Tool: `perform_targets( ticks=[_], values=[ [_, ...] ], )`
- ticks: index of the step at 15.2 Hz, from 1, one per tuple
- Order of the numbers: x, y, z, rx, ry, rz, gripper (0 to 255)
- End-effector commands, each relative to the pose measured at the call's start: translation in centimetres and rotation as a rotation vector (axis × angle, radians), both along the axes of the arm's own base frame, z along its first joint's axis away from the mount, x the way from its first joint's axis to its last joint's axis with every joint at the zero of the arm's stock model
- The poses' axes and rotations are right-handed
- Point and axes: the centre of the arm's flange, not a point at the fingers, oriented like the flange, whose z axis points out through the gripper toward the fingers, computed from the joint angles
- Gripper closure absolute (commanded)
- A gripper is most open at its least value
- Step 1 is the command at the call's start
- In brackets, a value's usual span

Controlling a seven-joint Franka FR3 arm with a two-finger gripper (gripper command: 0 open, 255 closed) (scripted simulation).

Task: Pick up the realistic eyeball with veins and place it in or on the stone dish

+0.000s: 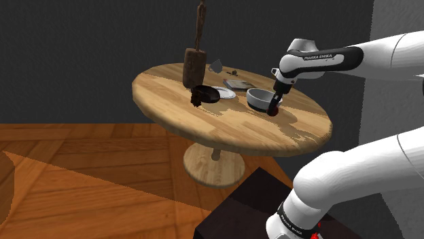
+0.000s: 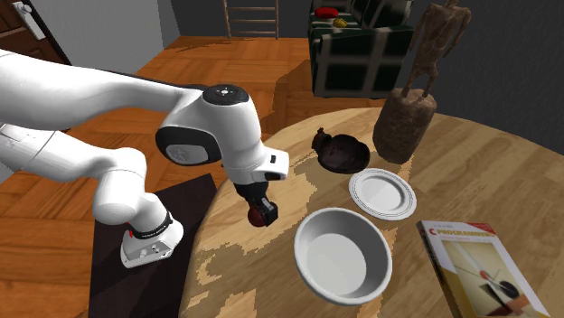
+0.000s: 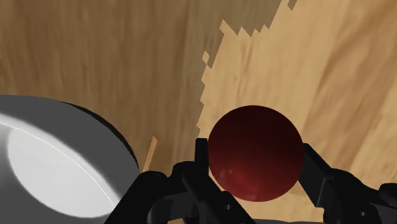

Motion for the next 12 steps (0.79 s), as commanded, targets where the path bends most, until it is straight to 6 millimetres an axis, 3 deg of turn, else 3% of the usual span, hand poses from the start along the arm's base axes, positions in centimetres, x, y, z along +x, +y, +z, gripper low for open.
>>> perform_targets(
  ticks=[1, 12],
  values=[
    [0.0, 0.0, 1.0, 0.0, 0.0, 0.0, 255],
    [0.0, 0.0, 6.8, 0.0, 0.0, 0.0, 255]
  ],
)
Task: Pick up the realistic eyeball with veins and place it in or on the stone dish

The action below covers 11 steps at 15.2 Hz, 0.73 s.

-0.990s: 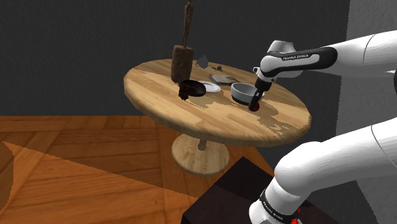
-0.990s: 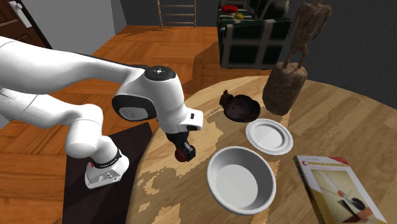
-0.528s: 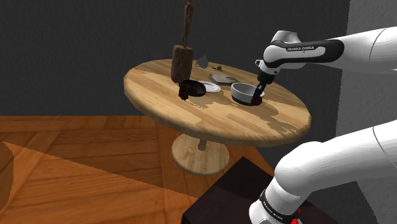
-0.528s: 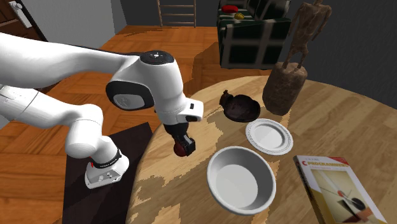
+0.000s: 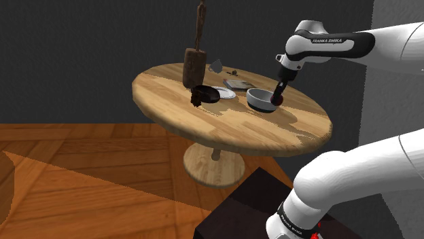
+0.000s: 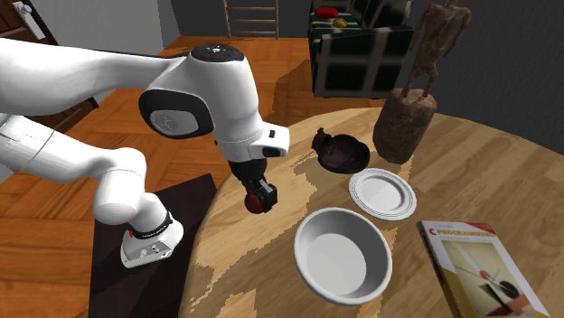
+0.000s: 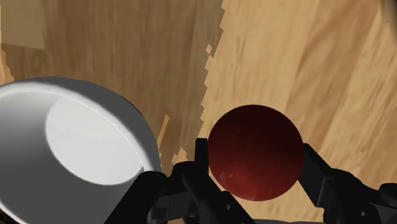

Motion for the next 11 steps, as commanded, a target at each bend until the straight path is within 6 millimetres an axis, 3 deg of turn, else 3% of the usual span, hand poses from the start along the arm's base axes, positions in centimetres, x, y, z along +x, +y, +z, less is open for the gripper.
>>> perform_targets(
  ticks=[1, 10, 11],
  values=[
    [0.0, -0.1, 1.1, 0.0, 0.0, 0.0, 255],
    [0.0, -0.1, 5.4, 0.0, 0.0, 0.0, 255],
    [1.3, 0.3, 5.4, 0.0, 0.0, 0.0, 255]
  ],
)
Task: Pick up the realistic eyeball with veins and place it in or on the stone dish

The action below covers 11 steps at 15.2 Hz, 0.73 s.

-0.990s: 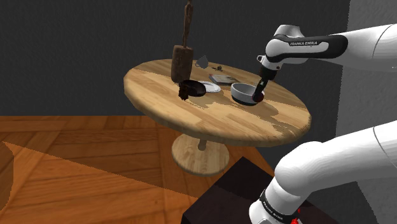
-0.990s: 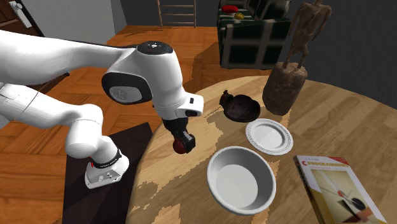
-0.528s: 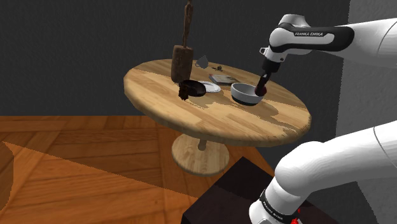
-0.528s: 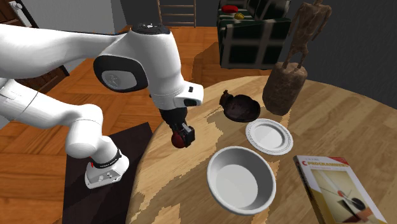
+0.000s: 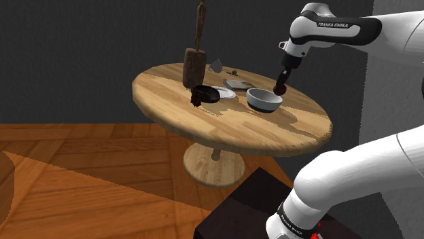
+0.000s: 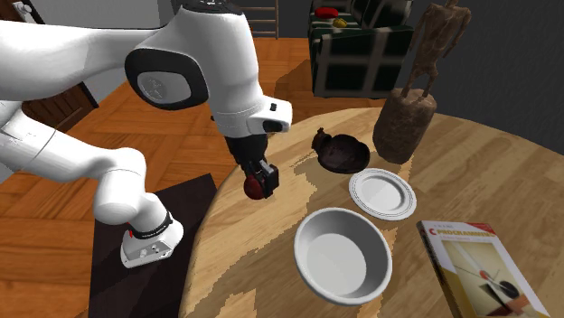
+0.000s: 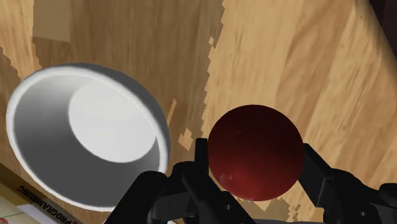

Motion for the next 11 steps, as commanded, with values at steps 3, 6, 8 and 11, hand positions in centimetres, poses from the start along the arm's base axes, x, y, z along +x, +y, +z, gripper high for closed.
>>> perform_targets(
  ticks=[3, 6, 8, 11],
  values=[
    [4.6, 1.2, 0.2, 0.0, 0.0, 0.0, 255],
    [8.4, 2.3, 0.2, 0.0, 0.0, 0.0, 255],
    [10.9, 3.0, 0.2, 0.0, 0.0, 0.0, 255],
    [14.7, 4.1, 0.2, 0.0, 0.0, 0.0, 255]
  ],
)
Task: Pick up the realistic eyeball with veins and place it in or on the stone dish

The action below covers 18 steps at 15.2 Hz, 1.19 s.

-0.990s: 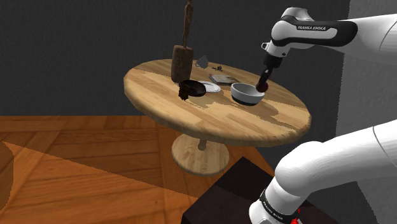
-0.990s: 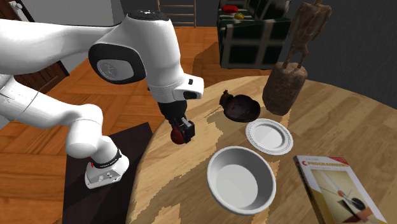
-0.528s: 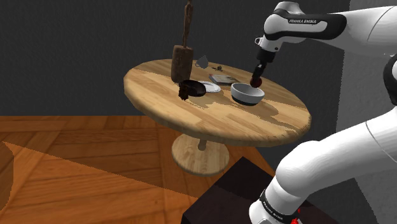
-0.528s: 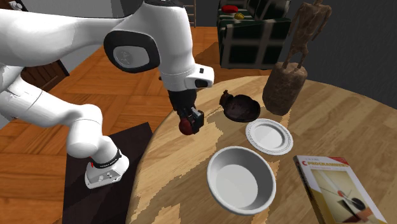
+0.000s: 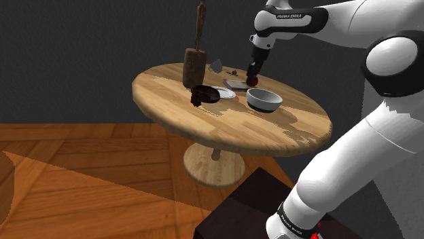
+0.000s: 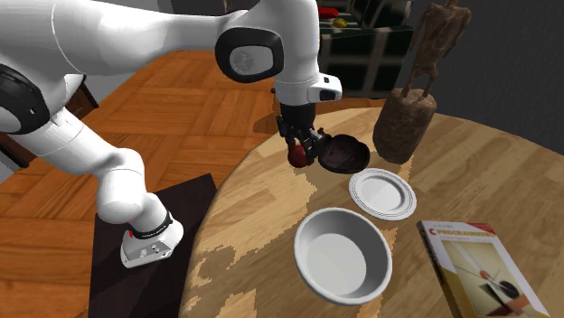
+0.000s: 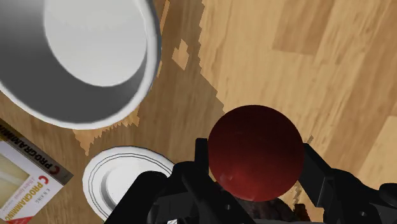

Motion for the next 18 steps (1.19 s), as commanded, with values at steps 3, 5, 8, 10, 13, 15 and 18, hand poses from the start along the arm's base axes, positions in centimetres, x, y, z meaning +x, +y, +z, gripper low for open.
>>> perform_targets(
  ticks=[3, 5, 8, 10, 13, 15, 18],
  values=[
    [5.1, 1.3, 0.3, 0.0, -0.001, 0.0, 255],
    [7.6, 2.0, 0.3, 0.0, -0.001, 0.0, 255],
    [11.4, 3.1, 0.3, 0.0, -0.001, 0.0, 255],
    [14.0, 3.8, 0.3, 0.0, -0.001, 0.0, 255],
    [17.8, 4.9, 0.3, 0.0, -0.001, 0.0, 255],
    [20.3, 5.6, 0.3, 0.0, -0.001, 0.0, 255],
    [23.5, 6.6, -0.2, 0.0, -0.001, 0.0, 255]
  ],
)
